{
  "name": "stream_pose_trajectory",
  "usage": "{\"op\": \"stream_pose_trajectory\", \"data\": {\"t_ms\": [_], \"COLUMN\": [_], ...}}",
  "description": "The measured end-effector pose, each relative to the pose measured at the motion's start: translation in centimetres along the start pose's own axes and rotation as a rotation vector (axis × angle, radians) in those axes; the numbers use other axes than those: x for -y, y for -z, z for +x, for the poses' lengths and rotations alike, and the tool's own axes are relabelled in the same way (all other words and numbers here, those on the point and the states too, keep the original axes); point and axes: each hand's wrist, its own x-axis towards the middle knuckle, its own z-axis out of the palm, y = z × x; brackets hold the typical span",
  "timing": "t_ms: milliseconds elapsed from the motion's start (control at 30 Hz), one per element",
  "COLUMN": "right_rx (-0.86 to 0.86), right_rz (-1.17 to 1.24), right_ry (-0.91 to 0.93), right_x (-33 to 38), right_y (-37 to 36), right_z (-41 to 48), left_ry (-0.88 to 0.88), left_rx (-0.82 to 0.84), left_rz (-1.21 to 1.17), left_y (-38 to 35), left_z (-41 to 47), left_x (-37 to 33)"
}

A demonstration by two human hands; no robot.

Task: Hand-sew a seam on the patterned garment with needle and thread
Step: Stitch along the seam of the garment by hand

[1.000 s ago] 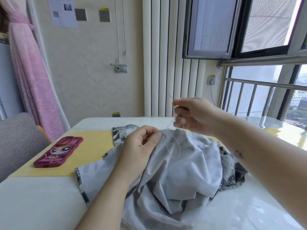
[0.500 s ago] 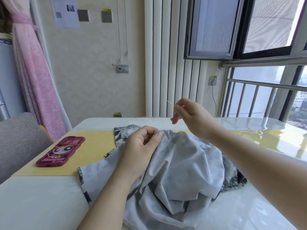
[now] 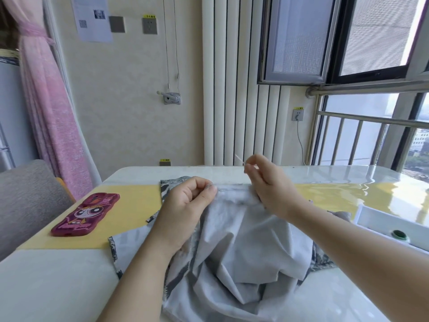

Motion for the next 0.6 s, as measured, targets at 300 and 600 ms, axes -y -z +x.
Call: {"op": "stream_pose_trajectory", "data": {"t_ms": [300,600], "right_rx": [-0.097,-0.127], "right_rz": [-0.268,-0.170], "right_ry": [0.160,0.169], "right_x": [-2.1,1.5], "right_y": [0.8,0.3], "right_z": [-1.3,-1.3], "left_ry": [0.062,0.068], "left_rx": [0.079,0.088], "left_rz": [0.250,0.265], "left_y": [-0.2,-0.6], "left_z": [0.0,-0.3], "left_x": [1.1,0.6]}}
